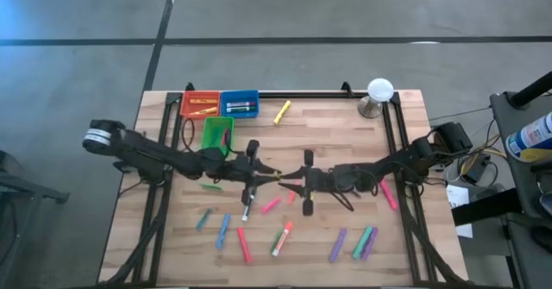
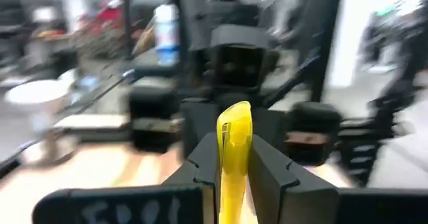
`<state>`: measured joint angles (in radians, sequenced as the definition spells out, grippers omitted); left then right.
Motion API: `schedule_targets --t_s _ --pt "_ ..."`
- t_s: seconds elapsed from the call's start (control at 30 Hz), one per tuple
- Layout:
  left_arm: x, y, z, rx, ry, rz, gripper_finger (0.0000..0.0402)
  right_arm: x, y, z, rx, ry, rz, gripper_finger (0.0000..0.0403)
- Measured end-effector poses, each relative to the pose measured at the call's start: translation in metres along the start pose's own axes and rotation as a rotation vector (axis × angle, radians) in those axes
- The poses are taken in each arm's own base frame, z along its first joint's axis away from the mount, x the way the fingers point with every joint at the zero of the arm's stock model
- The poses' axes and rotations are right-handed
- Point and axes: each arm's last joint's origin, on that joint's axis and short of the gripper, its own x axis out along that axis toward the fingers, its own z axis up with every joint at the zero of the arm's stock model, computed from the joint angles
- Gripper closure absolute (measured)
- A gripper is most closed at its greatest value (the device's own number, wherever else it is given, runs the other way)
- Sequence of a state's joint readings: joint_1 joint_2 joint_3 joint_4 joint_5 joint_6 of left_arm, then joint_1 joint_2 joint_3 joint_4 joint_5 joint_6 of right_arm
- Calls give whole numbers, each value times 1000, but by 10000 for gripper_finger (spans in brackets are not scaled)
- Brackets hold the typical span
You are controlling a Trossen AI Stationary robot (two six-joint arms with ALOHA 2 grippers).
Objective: Pick & Place Markers
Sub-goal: Put the yellow pen into the green bin
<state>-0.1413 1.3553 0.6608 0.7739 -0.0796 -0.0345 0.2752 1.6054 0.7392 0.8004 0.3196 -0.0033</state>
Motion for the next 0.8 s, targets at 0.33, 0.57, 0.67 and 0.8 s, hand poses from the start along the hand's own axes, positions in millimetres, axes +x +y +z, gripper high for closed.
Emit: schedule_targets --t_s 0.33,0.57,0.67,0.8 --pt "-63 46 43 33 486 722 357 -2 -1 -19 2 177 -28 272" --pt "-98 98 31 -102 685 954 357 -3 -1 -21 6 195 -29 287" --pt "-103 117 17 -148 760 975 357 -3 -1 -21 6 196 -26 295" --pt "-112 133 -7 -213 851 997 357 -3 -1 -23 0 215 -26 302"
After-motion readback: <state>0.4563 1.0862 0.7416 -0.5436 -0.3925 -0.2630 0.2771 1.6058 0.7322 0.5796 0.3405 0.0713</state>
